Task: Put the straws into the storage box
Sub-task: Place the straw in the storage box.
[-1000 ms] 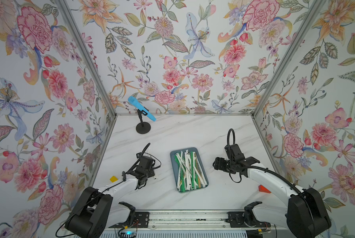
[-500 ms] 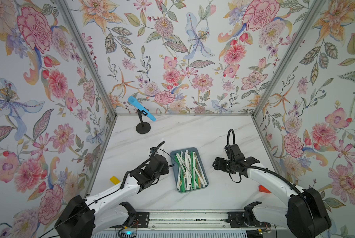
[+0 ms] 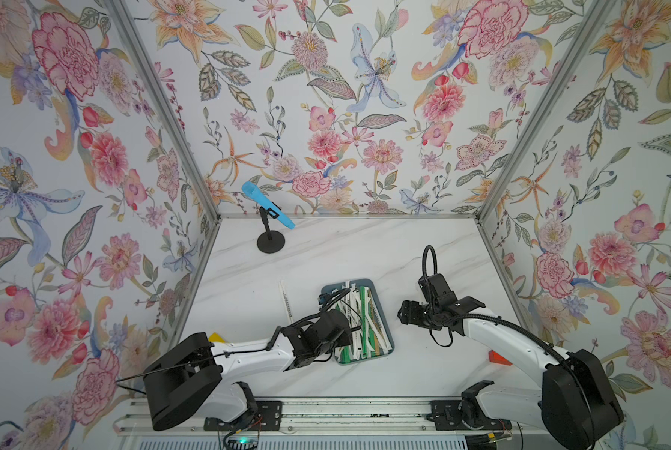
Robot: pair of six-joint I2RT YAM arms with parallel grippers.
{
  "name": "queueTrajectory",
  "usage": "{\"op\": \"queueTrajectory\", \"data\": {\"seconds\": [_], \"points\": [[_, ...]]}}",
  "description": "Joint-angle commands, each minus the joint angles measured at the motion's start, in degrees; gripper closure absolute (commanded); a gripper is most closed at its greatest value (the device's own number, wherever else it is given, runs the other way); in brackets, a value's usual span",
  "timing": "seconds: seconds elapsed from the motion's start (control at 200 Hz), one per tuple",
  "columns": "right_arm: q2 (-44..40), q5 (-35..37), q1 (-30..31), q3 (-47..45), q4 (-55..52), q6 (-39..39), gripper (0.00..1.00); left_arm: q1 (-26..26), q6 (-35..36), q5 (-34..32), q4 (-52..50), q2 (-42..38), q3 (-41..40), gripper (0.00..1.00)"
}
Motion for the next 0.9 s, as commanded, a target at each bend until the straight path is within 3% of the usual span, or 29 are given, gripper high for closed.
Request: {"op": "queueTrajectory", "data": {"seconds": [0.0, 0.115, 0.21, 0.385, 0.45, 0.655, 0.796, 0.896], "points": [[0.2, 0.9, 0.0, 1.6, 0.0, 0.2, 0.2, -1.7, -1.6, -1.2, -2.8, 0.8, 2.9, 0.78], [0.6, 0.8, 0.0, 1.5, 0.0, -0.1, 0.2, -3.1, -2.2, -1.8, -4.9, 0.4, 3.2, 0.72], [0.8, 0.8, 0.0, 1.6, 0.1, -0.2, 0.2, -3.8, -3.3, -3.1, -6.2, -0.8, 2.8, 0.59], [1.5, 0.7, -0.1, 1.8, 0.3, -0.3, 0.2, -3.1, -2.2, -10.5, -16.2, -7.1, 4.8, 0.46], [1.7, 0.5, 0.0, 1.9, 0.5, -0.4, 0.2, -0.5, -1.0, -10.9, -19.8, -9.7, 4.3, 0.45], [2.2, -0.1, 0.2, 1.9, 1.0, -0.2, 0.2, 14.6, 6.6, -8.6, -23.8, -16.8, -0.9, 0.47], [1.9, 0.3, 0.2, 1.9, 1.0, -0.2, 0.2, 23.0, 11.2, -4.4, -20.4, -18.4, -5.4, 0.52], [2.0, 0.2, 0.2, 1.8, 1.0, -0.2, 0.2, 25.2, 13.1, -2.2, -17.0, -17.4, -7.0, 0.55]]}}
